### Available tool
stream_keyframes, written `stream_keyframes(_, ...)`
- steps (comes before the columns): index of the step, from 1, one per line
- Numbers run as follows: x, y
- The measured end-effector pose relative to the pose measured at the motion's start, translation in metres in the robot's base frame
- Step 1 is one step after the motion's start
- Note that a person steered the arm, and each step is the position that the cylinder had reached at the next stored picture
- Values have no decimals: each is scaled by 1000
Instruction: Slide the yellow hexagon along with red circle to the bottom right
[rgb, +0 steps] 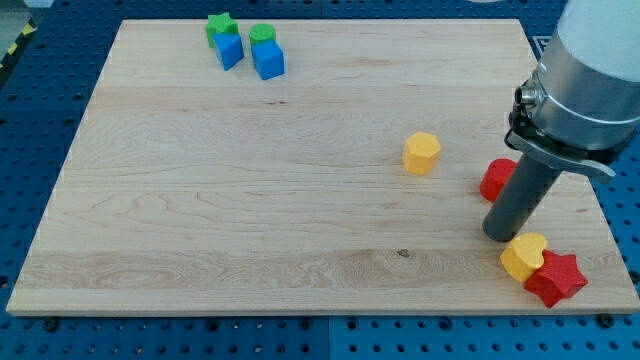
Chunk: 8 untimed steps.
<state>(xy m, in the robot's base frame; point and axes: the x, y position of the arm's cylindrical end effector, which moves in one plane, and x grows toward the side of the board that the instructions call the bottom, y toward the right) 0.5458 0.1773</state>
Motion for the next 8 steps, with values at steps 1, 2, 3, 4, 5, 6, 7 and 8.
stream_keyframes(1,-20,-22)
stream_keyframes(2,-30,-79)
stream_keyframes(3,-58,-136)
stream_keyframes(4,-121,-143)
stream_keyframes(5,-121,-128)
stream_keyframes(6,-109,-107)
stream_keyframes(7,-106,-74)
stream_keyframes(8,-106,-44)
